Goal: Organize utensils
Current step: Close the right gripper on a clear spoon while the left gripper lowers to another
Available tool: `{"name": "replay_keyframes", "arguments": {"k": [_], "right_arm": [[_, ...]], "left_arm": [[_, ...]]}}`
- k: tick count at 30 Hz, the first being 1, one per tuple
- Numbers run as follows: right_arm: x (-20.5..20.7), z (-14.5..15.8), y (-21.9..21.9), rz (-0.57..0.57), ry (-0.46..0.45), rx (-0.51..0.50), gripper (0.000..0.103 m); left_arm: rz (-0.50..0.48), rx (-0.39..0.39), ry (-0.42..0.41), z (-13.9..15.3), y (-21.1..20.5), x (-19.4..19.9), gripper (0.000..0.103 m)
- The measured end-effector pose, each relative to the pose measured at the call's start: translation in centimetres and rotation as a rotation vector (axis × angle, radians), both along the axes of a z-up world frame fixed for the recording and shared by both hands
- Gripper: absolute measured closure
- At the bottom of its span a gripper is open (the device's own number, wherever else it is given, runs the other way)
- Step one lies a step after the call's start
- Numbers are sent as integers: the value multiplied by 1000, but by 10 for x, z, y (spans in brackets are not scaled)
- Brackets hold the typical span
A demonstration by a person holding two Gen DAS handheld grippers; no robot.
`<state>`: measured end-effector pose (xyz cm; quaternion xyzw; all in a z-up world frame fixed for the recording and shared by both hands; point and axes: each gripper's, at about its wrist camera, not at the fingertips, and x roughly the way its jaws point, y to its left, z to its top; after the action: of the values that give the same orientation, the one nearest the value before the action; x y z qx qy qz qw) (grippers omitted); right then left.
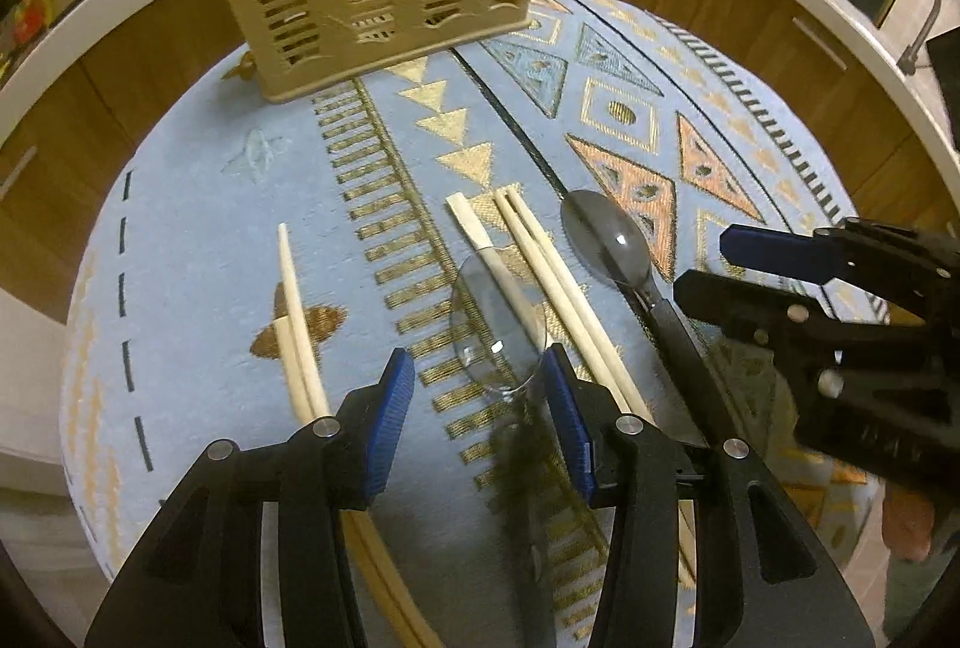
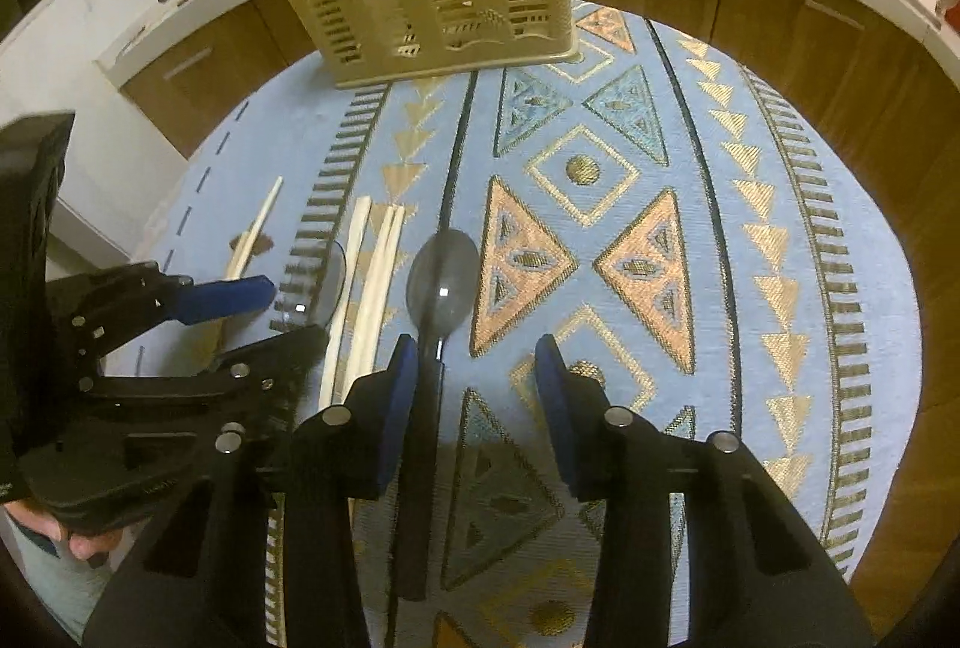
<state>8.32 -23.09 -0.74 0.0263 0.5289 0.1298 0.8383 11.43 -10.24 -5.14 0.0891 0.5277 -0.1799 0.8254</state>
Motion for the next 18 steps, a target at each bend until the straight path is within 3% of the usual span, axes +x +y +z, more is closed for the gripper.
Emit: {"name": "replay_keyframes", "arguments": {"k": [13,15,18], "right_arm": [[-2,-4,14,25,-24,-80,66],[-3,-5,17,33,-27,-82,66],[-3,-7,19,35,-35,-100,66]], "left_arm": [[34,-5,-26,-1,-7,8,64],[47,3,-41,0,-4,7,71],[67,-33,-46,0,1,7,72]]}}
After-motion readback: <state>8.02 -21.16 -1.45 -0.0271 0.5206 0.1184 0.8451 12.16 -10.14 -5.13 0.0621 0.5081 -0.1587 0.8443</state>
